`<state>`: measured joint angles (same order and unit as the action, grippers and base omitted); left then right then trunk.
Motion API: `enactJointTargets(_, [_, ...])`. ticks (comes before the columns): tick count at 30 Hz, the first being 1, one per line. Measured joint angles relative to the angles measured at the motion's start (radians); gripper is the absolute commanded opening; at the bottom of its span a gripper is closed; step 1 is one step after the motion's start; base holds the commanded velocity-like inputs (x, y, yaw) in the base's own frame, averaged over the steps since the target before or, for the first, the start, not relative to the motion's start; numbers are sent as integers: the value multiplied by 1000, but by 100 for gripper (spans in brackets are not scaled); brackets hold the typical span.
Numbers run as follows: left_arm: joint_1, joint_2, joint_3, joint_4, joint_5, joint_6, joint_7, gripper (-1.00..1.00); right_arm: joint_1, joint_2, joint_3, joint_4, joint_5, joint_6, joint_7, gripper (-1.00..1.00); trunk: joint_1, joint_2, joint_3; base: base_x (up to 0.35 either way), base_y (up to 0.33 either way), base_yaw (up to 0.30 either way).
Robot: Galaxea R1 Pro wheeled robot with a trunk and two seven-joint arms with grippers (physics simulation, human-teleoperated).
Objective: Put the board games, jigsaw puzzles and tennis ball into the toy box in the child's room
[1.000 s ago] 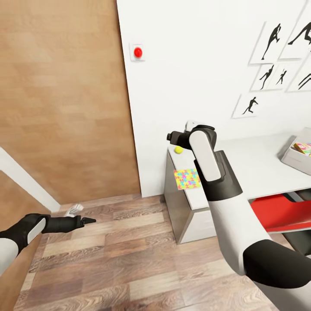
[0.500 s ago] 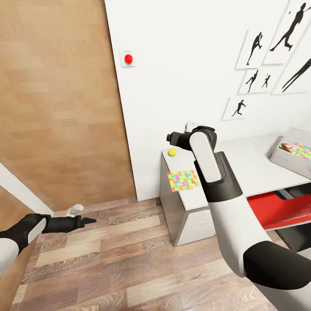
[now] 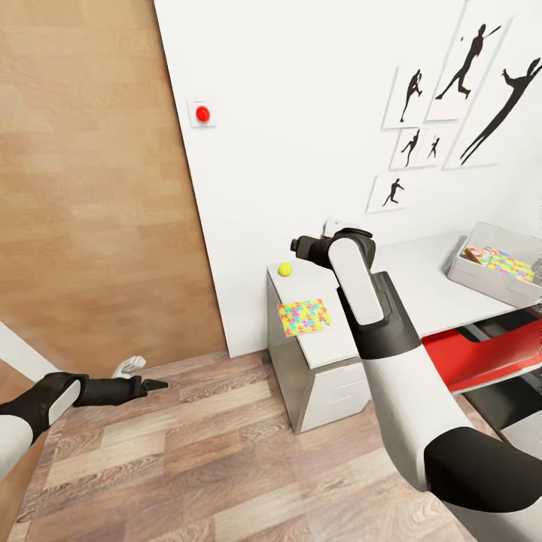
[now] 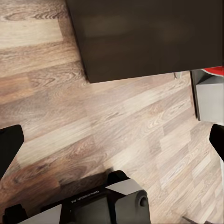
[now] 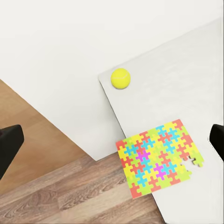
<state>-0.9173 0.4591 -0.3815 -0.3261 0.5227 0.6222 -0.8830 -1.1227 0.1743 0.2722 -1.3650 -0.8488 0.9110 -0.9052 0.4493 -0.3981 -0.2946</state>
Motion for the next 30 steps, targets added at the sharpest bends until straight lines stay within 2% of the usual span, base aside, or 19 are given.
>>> enactJointTargets(9, [2,0,0,0,1,0,0,100,15,0,2,1,0,-1,1,100,0,0,15,0,0,-89])
enactJointTargets(30, [2,0,0,0,0,0,0,100,27,0,6,-2,0,-1,0,100,0,0,50,0,0,-4])
